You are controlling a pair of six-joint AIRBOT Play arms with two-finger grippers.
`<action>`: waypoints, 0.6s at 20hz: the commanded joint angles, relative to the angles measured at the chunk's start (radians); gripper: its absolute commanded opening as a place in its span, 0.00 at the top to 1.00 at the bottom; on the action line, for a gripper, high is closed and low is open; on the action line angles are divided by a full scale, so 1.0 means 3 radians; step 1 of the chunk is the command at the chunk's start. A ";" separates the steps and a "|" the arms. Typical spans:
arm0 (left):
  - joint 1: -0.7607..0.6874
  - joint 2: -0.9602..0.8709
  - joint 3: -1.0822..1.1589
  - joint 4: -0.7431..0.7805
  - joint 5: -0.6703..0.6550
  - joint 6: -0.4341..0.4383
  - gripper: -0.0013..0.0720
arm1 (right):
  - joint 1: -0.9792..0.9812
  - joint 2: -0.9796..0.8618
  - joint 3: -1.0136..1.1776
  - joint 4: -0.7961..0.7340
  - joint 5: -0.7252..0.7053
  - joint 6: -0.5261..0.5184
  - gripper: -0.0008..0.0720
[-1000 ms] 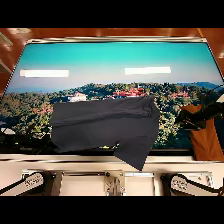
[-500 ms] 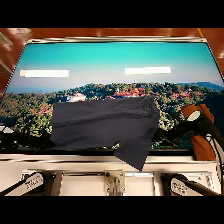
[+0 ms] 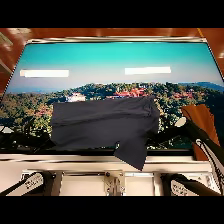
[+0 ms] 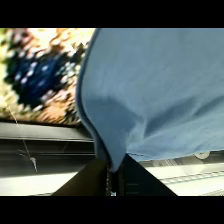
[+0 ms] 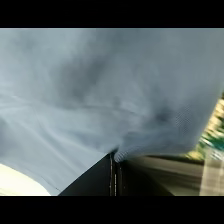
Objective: Fold the shirts.
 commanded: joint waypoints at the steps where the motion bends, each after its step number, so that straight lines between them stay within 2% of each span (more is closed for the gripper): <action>1: 0.0001 0.0033 0.0010 -0.0080 0.0014 0.0340 0.92 | 0.0074 0.0019 0.0081 0.0158 0.0113 -0.0109 0.91; 2: 0.0001 0.0098 0.0037 -0.0231 -0.0027 0.0631 0.92 | 0.0074 0.0058 0.0183 0.0168 0.0198 -0.0141 0.91; 3: 0.0003 0.0178 0.0103 -0.0336 -0.0008 0.0623 0.92 | 0.0074 0.0121 0.0336 0.0148 0.0261 -0.0140 0.91; 5: 0.0001 0.0273 0.0332 -0.0422 0.0001 0.0525 0.92 | 0.0074 0.0219 0.0711 0.0175 0.0234 -0.0108 0.92; 7: -0.0001 0.0252 0.0665 -0.0429 -0.0020 0.0345 0.92 | 0.0074 0.0182 0.1151 0.0159 0.0174 0.0088 0.92; 12: -0.0365 -0.0242 0.1471 -0.0429 0.0175 0.0024 0.92 | 0.0074 -0.0421 0.2078 0.0156 -0.0123 0.0240 0.92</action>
